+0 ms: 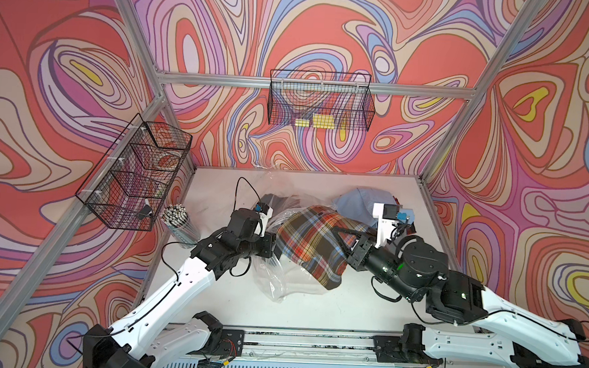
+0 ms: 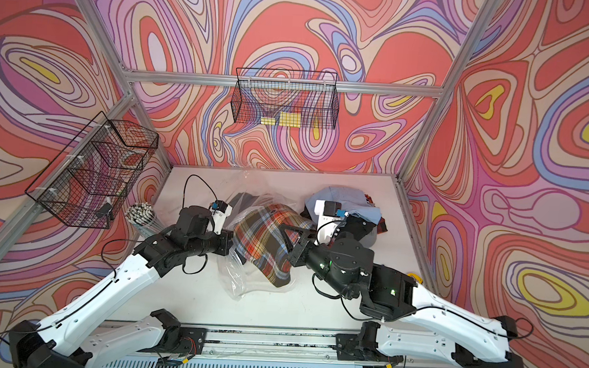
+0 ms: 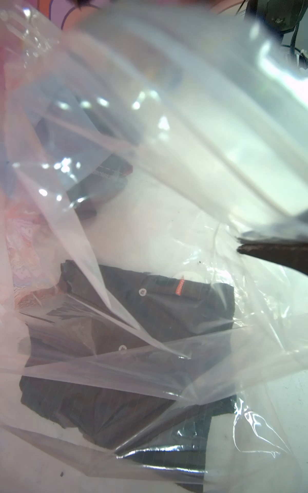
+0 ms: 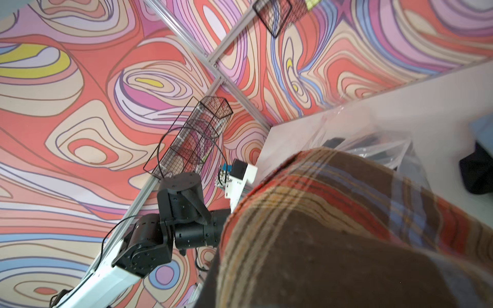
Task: Take the shirt out of the vacuum bag
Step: Place the shirt at the center of the board.
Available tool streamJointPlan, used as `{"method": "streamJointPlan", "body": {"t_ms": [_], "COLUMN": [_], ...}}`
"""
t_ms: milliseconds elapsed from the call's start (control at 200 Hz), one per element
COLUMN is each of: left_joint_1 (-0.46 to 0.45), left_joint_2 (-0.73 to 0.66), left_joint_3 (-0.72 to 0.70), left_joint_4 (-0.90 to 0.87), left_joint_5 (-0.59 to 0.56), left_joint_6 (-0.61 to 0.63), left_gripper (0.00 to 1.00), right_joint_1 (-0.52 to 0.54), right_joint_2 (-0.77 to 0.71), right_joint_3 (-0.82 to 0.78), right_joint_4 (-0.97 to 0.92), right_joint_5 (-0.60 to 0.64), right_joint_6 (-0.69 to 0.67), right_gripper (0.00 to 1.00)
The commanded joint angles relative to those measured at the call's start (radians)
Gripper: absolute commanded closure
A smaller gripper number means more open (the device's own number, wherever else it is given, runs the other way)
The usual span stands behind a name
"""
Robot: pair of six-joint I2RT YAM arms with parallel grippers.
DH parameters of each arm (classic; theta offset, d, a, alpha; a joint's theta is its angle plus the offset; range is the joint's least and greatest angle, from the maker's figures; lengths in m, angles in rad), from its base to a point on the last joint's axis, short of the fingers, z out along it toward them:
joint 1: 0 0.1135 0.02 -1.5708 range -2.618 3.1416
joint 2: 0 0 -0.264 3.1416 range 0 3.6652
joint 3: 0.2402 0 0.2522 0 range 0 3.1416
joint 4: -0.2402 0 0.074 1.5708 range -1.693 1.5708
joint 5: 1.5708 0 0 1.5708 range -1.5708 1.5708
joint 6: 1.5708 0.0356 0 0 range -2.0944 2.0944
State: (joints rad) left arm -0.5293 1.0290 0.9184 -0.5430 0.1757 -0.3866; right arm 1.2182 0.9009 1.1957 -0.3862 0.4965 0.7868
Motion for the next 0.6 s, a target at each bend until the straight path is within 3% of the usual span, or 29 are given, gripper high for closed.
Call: {"method": "streamJointPlan", "body": {"t_ms": [0,130,336,521,596], "left_joint_1": [0.008,0.007,0.008,0.007,0.008], "left_joint_2": [0.012,0.013,0.022,0.026,0.025], "left_joint_3": [0.019,0.02,0.02,0.02,0.02], "left_joint_4": [-0.027,-0.025,-0.025,-0.024,-0.023], "left_joint_5": [-0.013,-0.01,-0.004,0.001,0.002], "left_joint_6": [0.0,-0.001,-0.003,-0.004,-0.004], "left_gripper": [1.0,1.0,1.0,1.0,1.0], "right_joint_1": [0.001,0.001,0.0,-0.072,-0.209], "right_joint_2": [-0.013,-0.006,0.043,0.06,0.12], "right_joint_3": [0.103,0.197,0.294,0.254,0.281], "right_joint_4": [-0.073,-0.091,-0.032,0.029,-0.044], "right_joint_5": [0.205,0.345,0.463,0.433,0.284], "right_joint_6": [-0.125,-0.256,-0.46,-0.447,-0.351], "right_gripper": [1.0,1.0,1.0,1.0,1.0]}}
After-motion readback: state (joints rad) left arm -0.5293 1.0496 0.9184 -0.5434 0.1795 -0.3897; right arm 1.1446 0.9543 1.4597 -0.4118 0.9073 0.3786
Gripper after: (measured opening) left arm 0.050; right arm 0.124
